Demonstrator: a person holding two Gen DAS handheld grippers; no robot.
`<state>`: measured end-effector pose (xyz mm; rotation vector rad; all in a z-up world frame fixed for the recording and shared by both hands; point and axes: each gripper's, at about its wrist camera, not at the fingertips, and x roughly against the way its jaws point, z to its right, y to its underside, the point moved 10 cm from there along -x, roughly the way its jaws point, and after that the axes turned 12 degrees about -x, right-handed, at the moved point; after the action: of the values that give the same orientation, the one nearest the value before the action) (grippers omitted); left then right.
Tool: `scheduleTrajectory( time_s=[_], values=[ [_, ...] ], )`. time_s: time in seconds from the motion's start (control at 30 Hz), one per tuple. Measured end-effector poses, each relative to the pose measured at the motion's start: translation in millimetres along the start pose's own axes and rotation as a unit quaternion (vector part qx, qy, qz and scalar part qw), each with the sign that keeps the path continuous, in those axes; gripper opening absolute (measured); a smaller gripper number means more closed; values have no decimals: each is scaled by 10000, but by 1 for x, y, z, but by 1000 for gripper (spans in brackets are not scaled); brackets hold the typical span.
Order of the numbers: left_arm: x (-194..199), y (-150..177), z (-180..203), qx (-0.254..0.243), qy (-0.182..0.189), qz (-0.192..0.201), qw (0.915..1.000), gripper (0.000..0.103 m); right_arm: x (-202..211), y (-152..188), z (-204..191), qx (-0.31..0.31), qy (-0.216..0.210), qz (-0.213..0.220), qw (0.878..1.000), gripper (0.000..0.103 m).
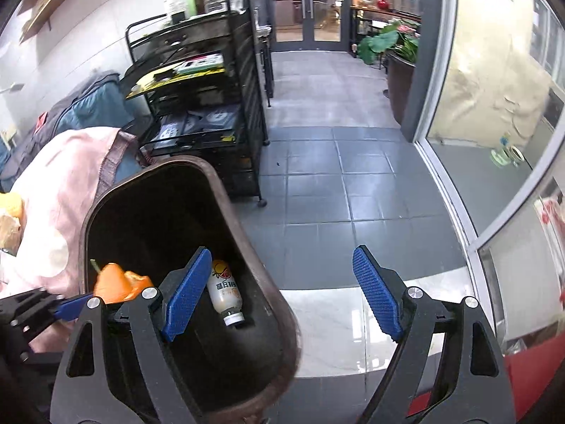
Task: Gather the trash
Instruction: 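Carry the bottle and peel to the black bin and open both grippers, then move both tools back over the table toward the remaining trash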
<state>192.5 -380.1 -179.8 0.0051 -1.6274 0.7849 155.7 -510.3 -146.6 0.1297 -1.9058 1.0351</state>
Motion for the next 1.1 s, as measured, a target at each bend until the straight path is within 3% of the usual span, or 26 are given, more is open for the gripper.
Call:
scheduleTrajectory(
  time_s=[0.17,0.47,0.5,0.57,0.73,0.87,1.1],
  values=[
    [-22,0,5,-131,-28,-389,9992,43,4,-6,24,-206,113,120,9997,82],
    [-41,3,11,-346,-98,-614,9975,47,12,-10,38,-364,184,325,9986,82],
    [-42,3,12,-376,-137,-628,9972,50,14,-11,38,-360,173,366,9985,82],
    [-43,3,10,-453,-229,-645,9966,66,15,-11,37,-362,159,408,9984,83],
    [-42,2,14,-678,-445,-551,9952,75,18,-10,35,-357,101,450,9983,85],
    [-37,-1,15,-759,-518,-448,9948,75,21,-11,37,-384,58,549,9977,86],
    [11,-10,18,-732,-656,269,9948,81,20,-15,32,-376,-38,634,9973,86]
  ],
)
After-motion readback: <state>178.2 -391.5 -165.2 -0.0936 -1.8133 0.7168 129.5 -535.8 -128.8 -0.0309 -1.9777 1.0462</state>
